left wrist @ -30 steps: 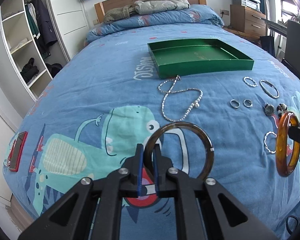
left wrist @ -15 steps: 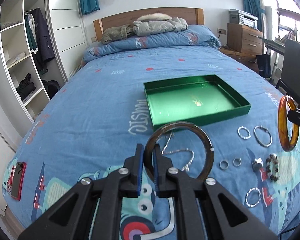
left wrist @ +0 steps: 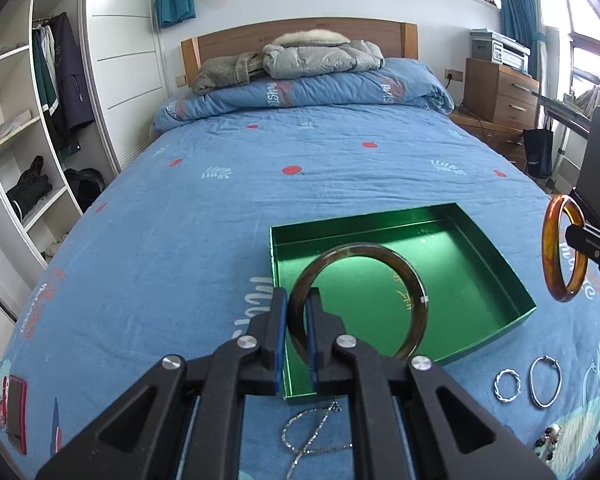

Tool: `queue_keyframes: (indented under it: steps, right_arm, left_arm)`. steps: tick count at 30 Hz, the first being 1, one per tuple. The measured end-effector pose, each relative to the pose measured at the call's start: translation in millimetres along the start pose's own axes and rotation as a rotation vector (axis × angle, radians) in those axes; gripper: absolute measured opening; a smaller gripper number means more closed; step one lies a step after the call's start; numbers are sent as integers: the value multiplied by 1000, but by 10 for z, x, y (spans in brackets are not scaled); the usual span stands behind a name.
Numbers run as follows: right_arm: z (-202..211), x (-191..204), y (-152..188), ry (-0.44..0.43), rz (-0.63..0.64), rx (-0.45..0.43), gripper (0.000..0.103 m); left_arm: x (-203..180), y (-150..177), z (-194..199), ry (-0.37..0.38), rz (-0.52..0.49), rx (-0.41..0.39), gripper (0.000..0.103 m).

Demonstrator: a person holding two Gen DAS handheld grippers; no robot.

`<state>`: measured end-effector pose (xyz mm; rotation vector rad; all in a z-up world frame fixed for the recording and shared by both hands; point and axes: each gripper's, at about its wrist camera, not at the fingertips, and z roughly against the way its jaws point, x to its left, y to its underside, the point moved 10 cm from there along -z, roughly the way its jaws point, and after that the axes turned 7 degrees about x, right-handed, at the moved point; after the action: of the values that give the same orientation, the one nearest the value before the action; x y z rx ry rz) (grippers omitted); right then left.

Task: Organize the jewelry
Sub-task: 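Carry the dark bangle with the left tool while the right tool carries the amber bangle into the green tray, then open both tools to release the bangles in the tray and withdraw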

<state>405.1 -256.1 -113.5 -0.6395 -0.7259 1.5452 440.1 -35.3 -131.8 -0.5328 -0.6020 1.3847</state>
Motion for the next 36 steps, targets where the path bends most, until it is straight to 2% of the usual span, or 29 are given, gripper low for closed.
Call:
queue_keyframes:
  steps: [11,18,23,28,30,31,32,34,36]
  right_arm:
    - [-1047,-81,342,41,-9,162,10]
    - [-1432,-125,564,79,18,292,9]
    - [-1522,-129,617,87,28,346,10]
    - [-1566,-108,638,98,57,388,12]
    - [-1560,-110,632,100,67,397,17]
    - [-1551,-110,623,100,69,397,25]
    - [-1526,-113,611,97,66,391,29]
    - [-1430,-117,552,83,44,362,29]
    - [-1282,-122,467,71,26,322,33]
  left_arm:
    - [-254,149,-841,36,18,106,8]
    - [-270,265,-1135,6,10,167,8]
    - [-206,341,-1258,10,21,212,8]
    - [-190,350,-1284,10,19,220,10]
    - [-187,347,-1290,20,24,224,10]
    - [-181,342,-1288,28,26,227,10]
    - [-180,339,-1280,40,28,230,10]
    - [-161,306,-1220,52,30,220,12]
    - [-121,266,-1098,64,37,195,19]
